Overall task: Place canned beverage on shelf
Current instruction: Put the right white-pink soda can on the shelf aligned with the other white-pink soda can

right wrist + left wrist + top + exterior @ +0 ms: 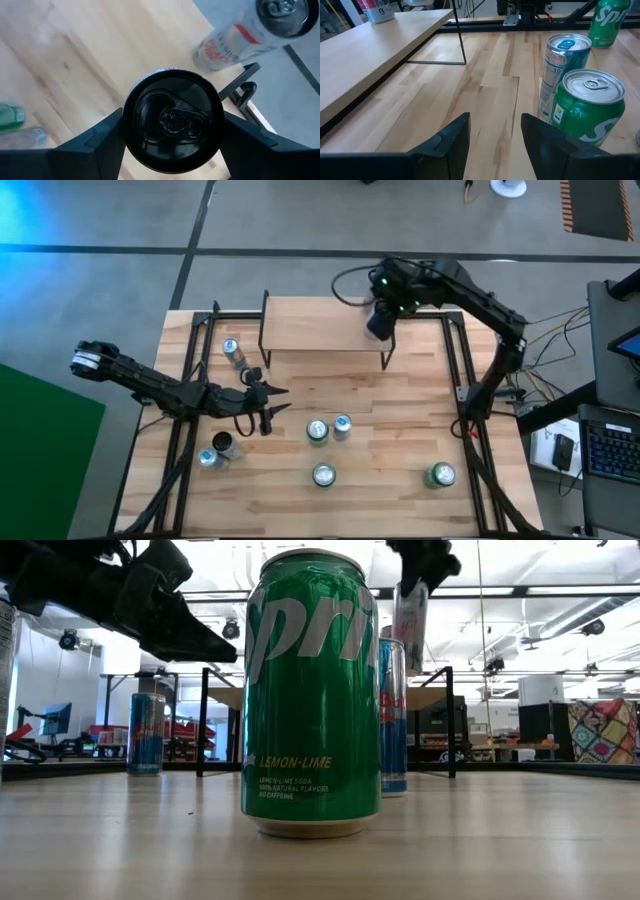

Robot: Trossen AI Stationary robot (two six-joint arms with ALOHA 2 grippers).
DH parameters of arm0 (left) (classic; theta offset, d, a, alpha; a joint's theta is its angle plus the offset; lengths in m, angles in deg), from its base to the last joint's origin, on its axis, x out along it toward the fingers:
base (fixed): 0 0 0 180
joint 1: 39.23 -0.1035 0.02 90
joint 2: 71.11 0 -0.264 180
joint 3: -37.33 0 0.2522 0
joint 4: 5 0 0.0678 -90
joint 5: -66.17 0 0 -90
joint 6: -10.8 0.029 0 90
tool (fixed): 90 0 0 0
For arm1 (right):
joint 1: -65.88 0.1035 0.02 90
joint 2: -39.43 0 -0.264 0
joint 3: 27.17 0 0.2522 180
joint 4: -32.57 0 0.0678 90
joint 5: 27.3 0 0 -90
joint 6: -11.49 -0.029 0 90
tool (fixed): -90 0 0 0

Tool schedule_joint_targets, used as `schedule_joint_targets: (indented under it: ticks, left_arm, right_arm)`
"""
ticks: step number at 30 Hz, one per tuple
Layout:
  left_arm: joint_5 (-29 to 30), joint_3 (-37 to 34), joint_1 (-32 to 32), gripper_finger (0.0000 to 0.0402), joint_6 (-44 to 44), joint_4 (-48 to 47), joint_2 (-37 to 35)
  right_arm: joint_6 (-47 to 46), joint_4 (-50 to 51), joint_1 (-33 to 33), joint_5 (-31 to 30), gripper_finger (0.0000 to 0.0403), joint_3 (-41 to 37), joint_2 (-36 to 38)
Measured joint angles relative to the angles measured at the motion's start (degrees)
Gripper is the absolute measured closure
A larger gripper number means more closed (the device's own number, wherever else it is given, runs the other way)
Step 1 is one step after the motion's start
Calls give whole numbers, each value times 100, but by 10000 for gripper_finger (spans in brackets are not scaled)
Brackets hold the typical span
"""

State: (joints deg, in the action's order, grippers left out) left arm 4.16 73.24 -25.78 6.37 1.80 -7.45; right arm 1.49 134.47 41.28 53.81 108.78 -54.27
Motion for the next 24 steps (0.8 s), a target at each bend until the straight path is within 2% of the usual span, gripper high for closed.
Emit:
schedule_joint_targets:
  ticks: [8,16,24]
  left_arm:
    - [0,-19,0,240,6,-15,0]
    - [2,-33,0,240,7,-17,0]
    - [7,-33,-7,240,-6,-13,0]
  right_arm:
    - [501,176,-377,193,143,380,-559]
    - [767,161,-716,203,139,407,-628]
    - [836,77,-808,528,126,407,-661]
